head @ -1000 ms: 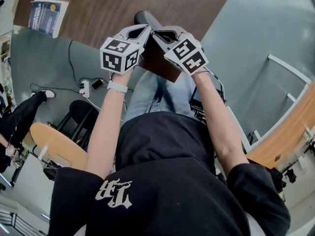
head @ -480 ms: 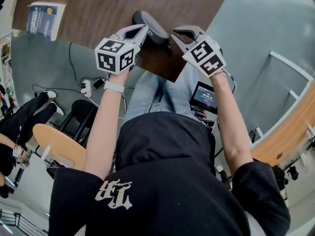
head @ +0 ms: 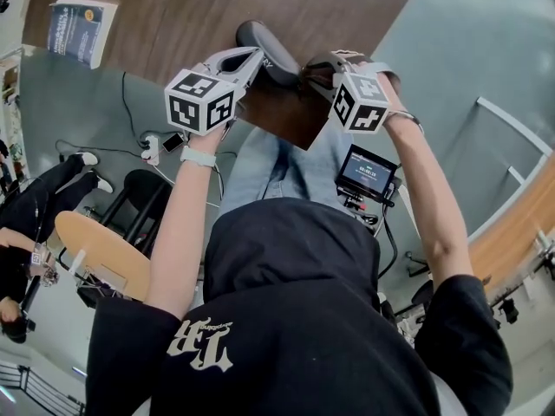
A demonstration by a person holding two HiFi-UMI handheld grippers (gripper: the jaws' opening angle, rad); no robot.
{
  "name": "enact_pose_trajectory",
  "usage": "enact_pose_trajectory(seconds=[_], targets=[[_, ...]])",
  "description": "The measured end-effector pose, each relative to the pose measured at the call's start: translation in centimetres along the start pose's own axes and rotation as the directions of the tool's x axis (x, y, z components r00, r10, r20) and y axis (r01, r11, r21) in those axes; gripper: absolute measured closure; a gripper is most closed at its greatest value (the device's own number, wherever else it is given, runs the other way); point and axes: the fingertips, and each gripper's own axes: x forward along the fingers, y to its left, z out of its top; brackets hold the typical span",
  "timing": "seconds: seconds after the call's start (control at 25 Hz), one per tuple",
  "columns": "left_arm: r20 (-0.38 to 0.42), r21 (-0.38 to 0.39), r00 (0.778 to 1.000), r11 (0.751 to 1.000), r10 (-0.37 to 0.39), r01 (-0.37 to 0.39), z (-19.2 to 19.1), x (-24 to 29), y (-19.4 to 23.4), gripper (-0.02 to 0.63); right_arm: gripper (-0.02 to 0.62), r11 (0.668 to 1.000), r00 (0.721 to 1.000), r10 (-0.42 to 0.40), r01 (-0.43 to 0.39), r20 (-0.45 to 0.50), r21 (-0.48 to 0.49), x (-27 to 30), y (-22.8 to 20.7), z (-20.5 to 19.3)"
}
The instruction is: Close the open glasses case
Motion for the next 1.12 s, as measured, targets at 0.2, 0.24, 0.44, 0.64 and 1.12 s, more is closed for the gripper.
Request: enact_pose_trajectory(seconds=[0.2, 0.24, 0.44, 0.64, 1.12], targets=[[-0.025, 0.019, 1.000, 1.000, 0.014, -0.013, -0.3, -0.5, -0.1, 0.600, 0.540, 0.995, 0.999, 0.045, -0.045, 0.004, -0.089, 0.0, -0.5, 0.9], [-0.031, 0.023, 0.999, 1.000, 0.020, -0.019, -0.3, -0.5, -0.1, 0.600, 0.540, 0.992, 0.998, 0.061, -0.060, 0.006, -0.108, 0.0, -0.6, 1.0], [-0.034, 0.017, 0.999, 0.999, 0.042, -0.042, -0.1, 0.0, 0.0, 0.600, 0.540, 0.968, 0.988, 0.154, -0.151, -0.002, -0.203, 0.1, -1.0, 0.7], [-0.038, 0.003, 0.998, 0.999, 0.051, -0.051, -0.1, 0.1, 0.1, 0.600, 0.541, 0.932, 0.970, 0.244, -0.237, -0.009, -0.275, 0.2, -0.7, 0.9], [-0.057, 0.018, 0.993, 0.995, 0.103, -0.102, -0.1, 0.5, 0.0, 0.600, 0.606, 0.904, 0.953, 0.301, -0.294, -0.024, -0.310, 0.2, -0.4, 0.5]])
